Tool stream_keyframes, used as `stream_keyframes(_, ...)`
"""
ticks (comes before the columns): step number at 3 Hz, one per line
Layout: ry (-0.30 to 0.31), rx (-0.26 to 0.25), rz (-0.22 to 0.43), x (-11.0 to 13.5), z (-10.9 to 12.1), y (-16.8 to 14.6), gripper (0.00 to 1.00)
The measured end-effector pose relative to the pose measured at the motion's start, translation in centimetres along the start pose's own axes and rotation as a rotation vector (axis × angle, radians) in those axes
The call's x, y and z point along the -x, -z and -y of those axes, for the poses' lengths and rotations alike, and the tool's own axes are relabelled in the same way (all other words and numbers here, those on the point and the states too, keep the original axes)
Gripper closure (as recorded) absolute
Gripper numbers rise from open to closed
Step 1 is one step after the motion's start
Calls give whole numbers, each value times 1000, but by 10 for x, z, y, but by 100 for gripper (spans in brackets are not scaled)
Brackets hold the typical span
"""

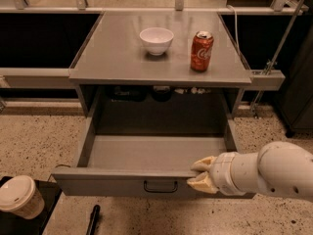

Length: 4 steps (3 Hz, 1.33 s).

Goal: Open top drawer

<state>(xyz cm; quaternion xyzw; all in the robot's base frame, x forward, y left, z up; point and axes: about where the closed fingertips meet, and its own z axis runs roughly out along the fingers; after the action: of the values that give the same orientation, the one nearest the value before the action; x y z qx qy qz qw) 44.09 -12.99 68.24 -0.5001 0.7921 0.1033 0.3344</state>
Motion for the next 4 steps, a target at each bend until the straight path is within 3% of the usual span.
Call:
stream_keyframes(1, -1, 4, 7, -5, -8, 1, 100)
stream_keyframes(4, -1, 4, 7, -2, -8, 3, 34)
